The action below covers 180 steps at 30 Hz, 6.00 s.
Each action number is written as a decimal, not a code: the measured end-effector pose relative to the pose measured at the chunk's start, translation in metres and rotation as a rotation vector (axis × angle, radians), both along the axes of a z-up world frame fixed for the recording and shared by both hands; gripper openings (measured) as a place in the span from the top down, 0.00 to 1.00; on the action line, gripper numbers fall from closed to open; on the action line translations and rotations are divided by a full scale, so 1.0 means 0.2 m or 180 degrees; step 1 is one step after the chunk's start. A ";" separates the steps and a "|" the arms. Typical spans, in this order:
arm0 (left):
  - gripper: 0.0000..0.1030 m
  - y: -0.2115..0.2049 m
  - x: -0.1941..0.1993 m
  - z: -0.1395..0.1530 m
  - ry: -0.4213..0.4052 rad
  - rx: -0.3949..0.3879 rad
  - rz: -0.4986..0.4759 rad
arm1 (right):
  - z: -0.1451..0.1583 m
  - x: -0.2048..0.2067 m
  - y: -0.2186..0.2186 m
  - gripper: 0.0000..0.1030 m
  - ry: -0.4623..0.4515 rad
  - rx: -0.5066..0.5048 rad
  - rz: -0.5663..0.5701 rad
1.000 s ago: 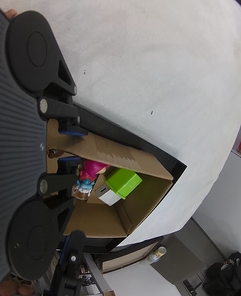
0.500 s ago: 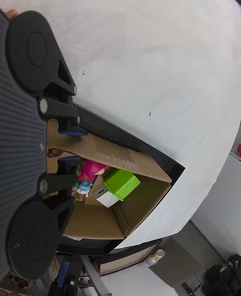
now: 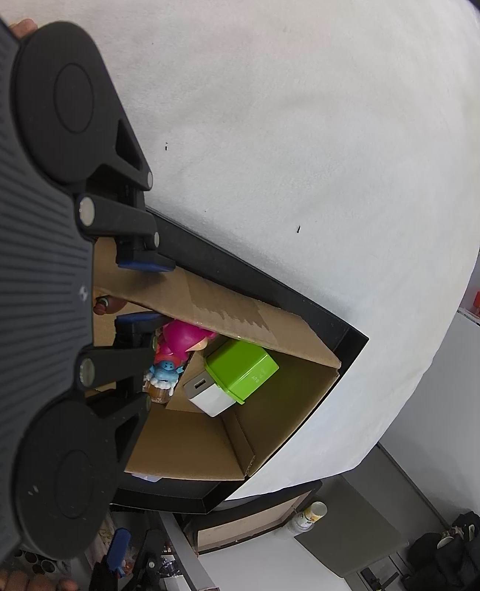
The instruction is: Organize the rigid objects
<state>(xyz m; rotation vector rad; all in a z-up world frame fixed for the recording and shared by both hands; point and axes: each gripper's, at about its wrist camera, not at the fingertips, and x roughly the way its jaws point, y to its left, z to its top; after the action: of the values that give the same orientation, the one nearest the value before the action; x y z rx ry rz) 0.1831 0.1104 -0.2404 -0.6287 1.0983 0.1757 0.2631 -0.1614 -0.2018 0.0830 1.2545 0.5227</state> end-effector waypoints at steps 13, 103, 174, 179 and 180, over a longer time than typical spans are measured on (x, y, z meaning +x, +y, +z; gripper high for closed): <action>0.80 0.01 0.02 0.00 0.0036 -0.0003 -0.0024 | -0.20 0.12 -0.01 0.04 0.0192 -0.0195 -0.0214; 0.81 0.06 -0.13 0.00 -0.0110 -0.0226 -0.0189 | 0.01 -0.38 0.59 0.57 0.0003 -0.0059 0.0617; 0.80 -0.10 -0.11 0.28 0.0056 0.0394 -0.0523 | 0.38 -0.40 -0.26 0.21 -0.0399 0.0121 -0.0405; 0.77 -0.12 -0.15 0.46 -0.0030 0.0618 -0.0656 | 0.43 -0.46 -0.29 0.12 -0.0515 0.0178 -0.0425; 0.72 -0.12 -0.16 0.50 -0.0052 0.0647 -0.0669 | 0.44 -0.47 -0.30 0.11 -0.0541 0.0196 -0.0426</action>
<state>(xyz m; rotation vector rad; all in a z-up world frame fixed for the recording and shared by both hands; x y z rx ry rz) 0.1512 0.0859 -0.1408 -0.3300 1.1068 0.0987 0.1692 -0.2219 -0.1141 0.1698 1.0591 0.4430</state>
